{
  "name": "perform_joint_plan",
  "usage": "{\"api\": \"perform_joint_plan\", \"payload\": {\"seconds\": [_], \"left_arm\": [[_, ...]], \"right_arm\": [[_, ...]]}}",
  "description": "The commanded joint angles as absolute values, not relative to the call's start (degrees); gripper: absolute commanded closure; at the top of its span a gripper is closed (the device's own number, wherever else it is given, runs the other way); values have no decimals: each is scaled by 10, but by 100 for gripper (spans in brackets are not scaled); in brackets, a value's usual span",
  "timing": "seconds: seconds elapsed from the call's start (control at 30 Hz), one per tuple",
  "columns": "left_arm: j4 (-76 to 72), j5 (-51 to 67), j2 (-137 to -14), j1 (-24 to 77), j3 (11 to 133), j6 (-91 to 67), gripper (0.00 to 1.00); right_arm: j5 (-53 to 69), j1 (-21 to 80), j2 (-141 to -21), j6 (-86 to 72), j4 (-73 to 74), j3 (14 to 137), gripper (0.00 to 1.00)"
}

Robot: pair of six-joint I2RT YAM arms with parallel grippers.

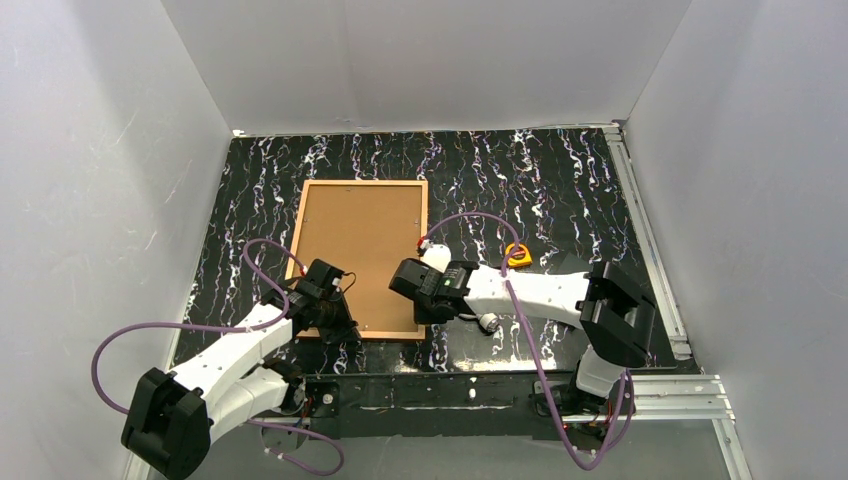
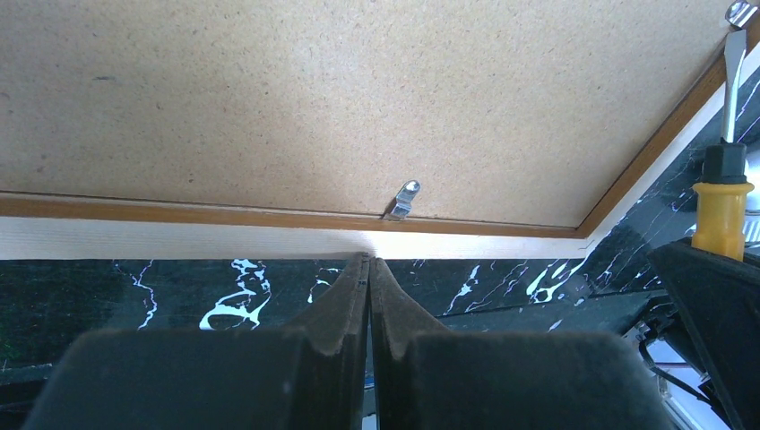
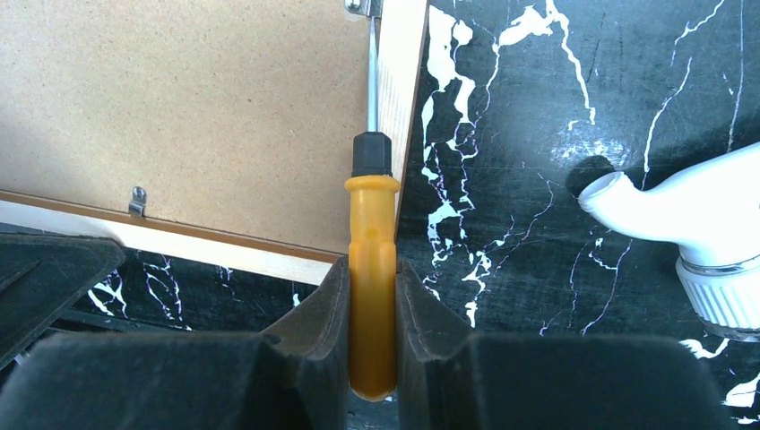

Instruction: Take the photo out of the frame

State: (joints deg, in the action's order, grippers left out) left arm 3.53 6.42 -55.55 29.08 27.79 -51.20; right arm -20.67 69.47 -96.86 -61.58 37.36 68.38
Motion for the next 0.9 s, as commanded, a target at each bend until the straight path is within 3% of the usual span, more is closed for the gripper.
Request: {"api": "perform_joint_plan", "payload": {"seconds": [0.0, 0.57, 0.87], "left_arm": [[142, -34, -575, 287, 245, -492, 100], [176, -58, -591, 287, 253, -487, 100], [157, -25, -578, 287, 262, -454, 100]], "right_arm": [[-218, 694, -952, -624, 407, 659, 99], [-345, 687, -1049, -586, 413, 707, 99], [-312, 685, -1008, -501, 318, 673, 99]]}}
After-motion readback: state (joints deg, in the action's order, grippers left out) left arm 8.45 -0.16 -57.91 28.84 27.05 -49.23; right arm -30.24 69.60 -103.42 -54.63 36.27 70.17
